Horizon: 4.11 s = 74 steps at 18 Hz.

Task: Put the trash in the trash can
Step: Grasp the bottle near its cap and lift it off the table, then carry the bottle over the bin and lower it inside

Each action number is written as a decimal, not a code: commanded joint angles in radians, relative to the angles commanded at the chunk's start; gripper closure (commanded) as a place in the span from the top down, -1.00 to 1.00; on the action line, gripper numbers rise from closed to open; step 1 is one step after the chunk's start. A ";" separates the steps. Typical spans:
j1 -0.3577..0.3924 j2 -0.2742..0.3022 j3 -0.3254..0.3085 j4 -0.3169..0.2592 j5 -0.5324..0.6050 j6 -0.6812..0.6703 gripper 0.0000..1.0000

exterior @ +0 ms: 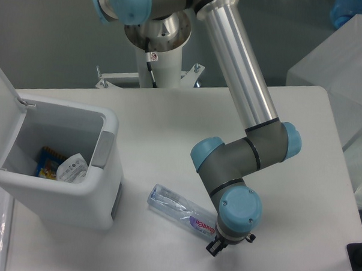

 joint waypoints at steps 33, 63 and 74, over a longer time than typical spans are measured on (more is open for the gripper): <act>-0.058 0.366 0.172 0.282 -0.119 0.127 -0.79; -0.241 0.562 -0.098 0.284 -0.558 0.385 -0.62; -0.244 0.518 -0.127 0.313 -0.517 0.459 0.57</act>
